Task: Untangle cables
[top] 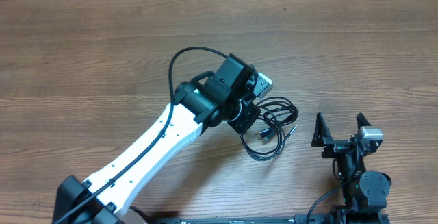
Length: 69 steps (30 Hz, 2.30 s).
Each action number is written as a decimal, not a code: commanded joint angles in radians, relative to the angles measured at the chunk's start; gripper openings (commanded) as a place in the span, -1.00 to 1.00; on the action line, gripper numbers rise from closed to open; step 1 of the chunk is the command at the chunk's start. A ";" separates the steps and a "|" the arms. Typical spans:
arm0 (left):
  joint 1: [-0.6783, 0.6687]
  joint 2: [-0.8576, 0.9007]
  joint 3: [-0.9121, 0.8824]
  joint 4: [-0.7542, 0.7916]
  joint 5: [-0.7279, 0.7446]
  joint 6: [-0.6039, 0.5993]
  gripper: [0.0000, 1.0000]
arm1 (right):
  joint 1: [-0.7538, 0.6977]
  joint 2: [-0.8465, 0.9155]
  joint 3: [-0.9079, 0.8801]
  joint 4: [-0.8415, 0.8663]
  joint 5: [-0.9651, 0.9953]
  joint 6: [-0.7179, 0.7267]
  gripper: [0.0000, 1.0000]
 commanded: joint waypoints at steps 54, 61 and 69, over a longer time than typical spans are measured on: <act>-0.002 -0.318 0.051 0.277 0.343 0.204 -0.92 | 0.004 0.367 0.963 -0.686 -0.734 0.345 0.38; -0.002 -0.318 0.051 0.332 0.431 0.204 -0.92 | 0.004 0.367 0.962 -0.780 -0.669 0.344 0.47; -0.002 -0.308 0.051 0.386 0.555 0.204 -0.92 | 0.004 0.367 0.962 -0.784 -0.664 0.345 0.08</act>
